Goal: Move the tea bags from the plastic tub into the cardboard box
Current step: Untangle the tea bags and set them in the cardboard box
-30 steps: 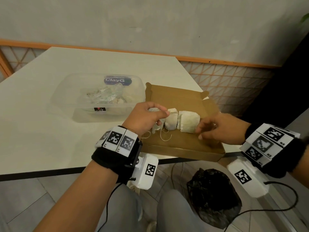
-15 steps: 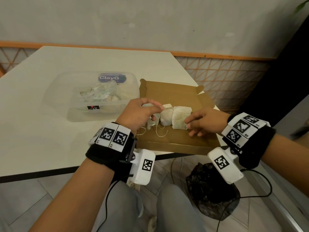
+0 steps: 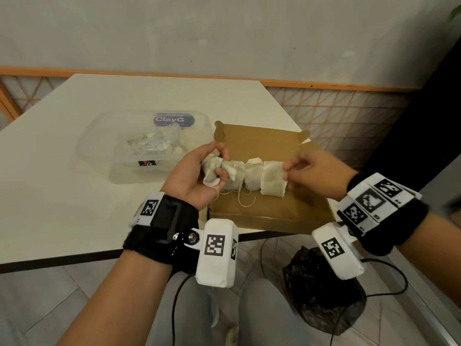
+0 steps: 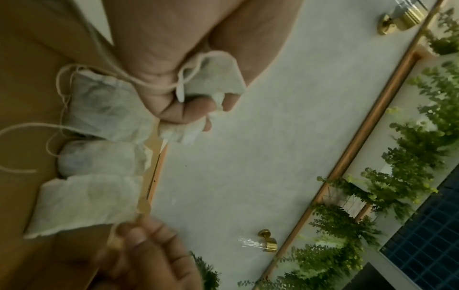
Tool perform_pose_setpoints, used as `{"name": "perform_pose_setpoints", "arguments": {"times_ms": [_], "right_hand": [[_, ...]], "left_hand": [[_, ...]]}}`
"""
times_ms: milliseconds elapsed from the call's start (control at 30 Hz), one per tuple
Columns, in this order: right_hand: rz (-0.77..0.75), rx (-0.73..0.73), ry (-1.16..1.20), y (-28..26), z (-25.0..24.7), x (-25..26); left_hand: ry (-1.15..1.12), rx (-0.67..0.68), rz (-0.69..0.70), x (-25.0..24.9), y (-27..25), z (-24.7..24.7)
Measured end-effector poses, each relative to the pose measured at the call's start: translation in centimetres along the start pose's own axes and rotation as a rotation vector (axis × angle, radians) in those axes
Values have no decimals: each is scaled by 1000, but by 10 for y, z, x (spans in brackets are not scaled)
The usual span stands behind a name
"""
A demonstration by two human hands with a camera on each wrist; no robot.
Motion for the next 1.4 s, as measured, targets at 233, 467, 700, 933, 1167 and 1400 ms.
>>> {"name": "perform_pose_setpoints", "arguments": {"times_ms": [233, 467, 700, 933, 1167, 1400], "right_hand": [[-86, 106, 379, -12, 44, 37], [-29, -6, 894, -11, 57, 18], [7, 16, 1378, -11, 55, 1], [-59, 79, 1354, -11, 57, -1], [-74, -139, 1021, -13, 52, -1], [-138, -208, 805, -7, 22, 3]], "left_hand": [[-102, 98, -46, 12, 7, 16], [23, 66, 29, 18, 15, 7], [224, 80, 147, 26, 15, 8], [506, 259, 165, 33, 6, 8], [523, 169, 205, 35, 9, 8], [512, 187, 189, 36, 7, 10]]}}
Point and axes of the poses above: each hand's wrist, its own y-axis towards the middle knuckle, its own z-axis out of the palm, x = y × z, the point moved 1 cm from there along y, towards the middle knuckle, and after that the axes turned 4 degrees about -x, right-handed, at the moved point
